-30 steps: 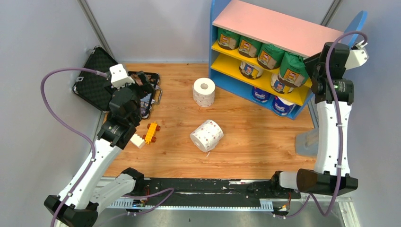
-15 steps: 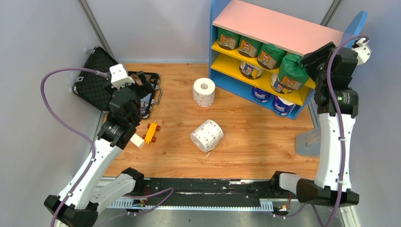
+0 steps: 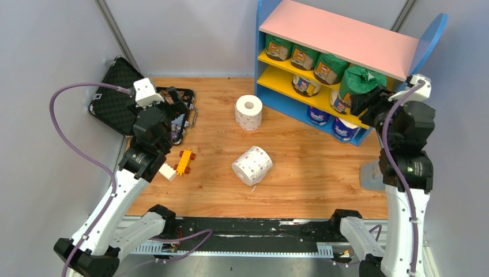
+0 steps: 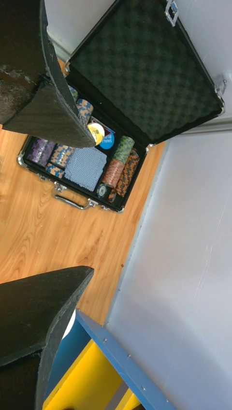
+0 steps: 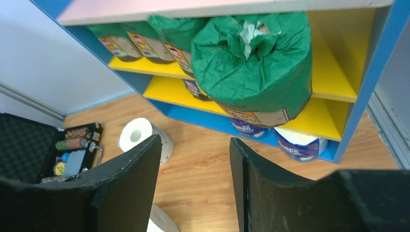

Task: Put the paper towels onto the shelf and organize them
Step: Place the paper towel on the shelf.

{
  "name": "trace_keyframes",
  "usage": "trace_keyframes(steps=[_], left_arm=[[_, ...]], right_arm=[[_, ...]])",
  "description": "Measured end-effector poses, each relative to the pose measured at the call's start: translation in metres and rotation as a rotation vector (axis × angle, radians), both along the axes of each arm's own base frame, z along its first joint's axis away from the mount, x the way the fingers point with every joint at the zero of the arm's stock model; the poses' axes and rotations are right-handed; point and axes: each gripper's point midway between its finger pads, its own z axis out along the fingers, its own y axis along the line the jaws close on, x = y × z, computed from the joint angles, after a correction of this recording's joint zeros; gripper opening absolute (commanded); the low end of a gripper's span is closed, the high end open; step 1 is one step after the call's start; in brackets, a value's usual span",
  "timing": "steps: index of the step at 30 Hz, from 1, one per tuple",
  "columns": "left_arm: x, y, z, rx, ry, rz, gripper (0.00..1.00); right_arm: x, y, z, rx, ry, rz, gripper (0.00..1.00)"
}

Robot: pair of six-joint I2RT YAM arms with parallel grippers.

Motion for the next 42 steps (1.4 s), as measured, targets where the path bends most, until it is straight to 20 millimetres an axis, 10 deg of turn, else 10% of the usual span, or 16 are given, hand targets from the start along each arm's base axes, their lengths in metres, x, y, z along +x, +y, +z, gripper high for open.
trace_keyframes(steps=[11, 42], left_arm=[[0.0, 0.0, 0.0, 0.0, 0.0, 0.0, 0.99], [-0.004, 0.004, 0.003, -0.004, -0.011, 0.012, 0.99]], right_arm=[[0.065, -0.013, -0.08, -0.023, 0.229, -0.04, 0.44], [0.118, -0.048, -0.062, -0.09, 0.136, -0.206, 0.46]])
